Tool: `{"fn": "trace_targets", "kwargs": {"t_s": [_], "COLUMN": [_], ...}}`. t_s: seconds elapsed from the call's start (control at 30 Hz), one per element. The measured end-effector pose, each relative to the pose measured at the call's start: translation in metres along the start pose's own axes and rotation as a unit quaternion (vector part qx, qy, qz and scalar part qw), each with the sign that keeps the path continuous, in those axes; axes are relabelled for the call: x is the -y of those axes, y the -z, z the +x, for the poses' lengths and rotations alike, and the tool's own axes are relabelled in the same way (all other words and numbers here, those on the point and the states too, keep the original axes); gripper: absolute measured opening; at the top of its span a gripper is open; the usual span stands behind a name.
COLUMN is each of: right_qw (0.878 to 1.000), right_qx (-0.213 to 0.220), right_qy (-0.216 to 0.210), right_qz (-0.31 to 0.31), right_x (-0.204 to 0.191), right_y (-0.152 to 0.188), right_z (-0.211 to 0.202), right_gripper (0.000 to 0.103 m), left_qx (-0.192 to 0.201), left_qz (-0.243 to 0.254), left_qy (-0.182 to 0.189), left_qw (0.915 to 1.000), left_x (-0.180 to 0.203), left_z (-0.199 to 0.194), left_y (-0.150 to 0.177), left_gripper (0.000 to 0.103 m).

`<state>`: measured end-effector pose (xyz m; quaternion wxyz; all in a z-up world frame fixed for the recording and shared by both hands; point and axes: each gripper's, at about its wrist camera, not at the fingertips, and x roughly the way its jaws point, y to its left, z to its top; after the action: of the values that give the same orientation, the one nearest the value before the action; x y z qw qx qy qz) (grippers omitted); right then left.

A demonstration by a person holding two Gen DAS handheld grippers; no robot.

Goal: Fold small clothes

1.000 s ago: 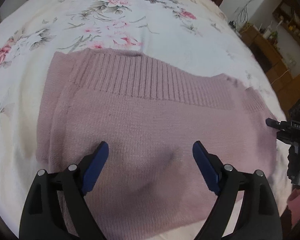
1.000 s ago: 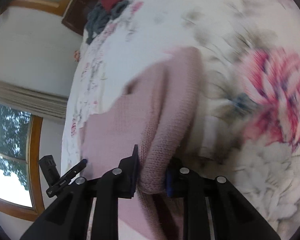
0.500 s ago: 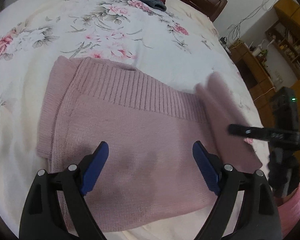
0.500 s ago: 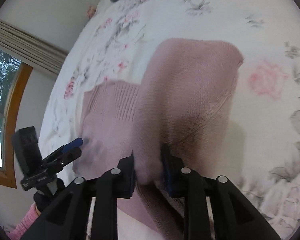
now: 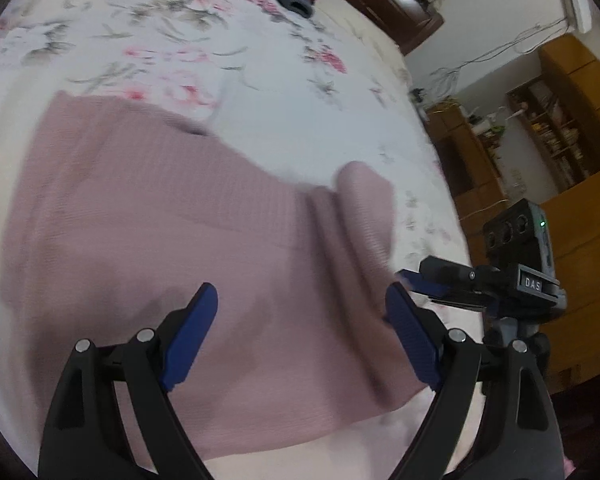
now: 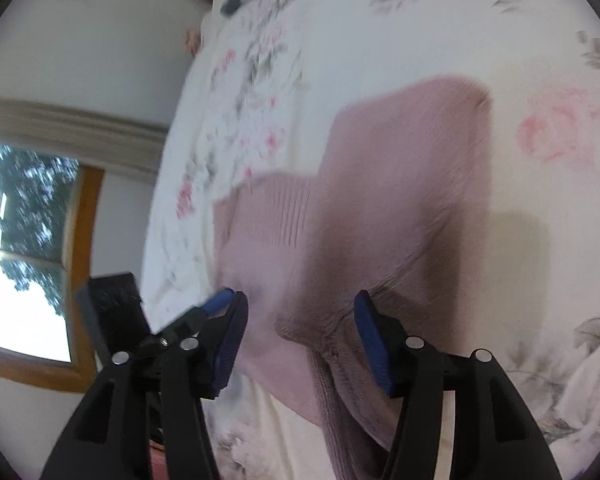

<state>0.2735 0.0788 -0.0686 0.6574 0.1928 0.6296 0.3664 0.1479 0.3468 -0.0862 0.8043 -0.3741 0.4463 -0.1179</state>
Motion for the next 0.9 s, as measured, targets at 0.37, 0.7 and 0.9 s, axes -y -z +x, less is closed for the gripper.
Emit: {"fn": "trace_targets", "kwargs": {"t_s": [0.37, 0.7, 0.9], "right_qw": [0.996, 0.996, 0.995], "right_qx": [0.053, 0.051, 0.054], "right_qy": [0.067, 0.06, 0.06], "right_qz": [0.016, 0.053, 0.061], "right_x": [0.055, 0.095, 0.102], "right_y": [0.023, 0.049, 0.054], "right_z": [-0.051, -0.047, -0.048], "right_gripper": [0.059, 0.059, 0.059], "left_qx": [-0.062, -0.097, -0.068], "left_qz": [-0.029, -0.064, -0.049], "left_qy": [0.029, 0.055, 0.053], "left_qw": [0.9973, 0.9917, 0.9951], "left_x": [0.027, 0.028, 0.031], "left_z": [0.08, 0.124, 0.11], "left_y": [-0.01, -0.004, -0.006], "left_gripper": [0.085, 0.045, 0.02]}}
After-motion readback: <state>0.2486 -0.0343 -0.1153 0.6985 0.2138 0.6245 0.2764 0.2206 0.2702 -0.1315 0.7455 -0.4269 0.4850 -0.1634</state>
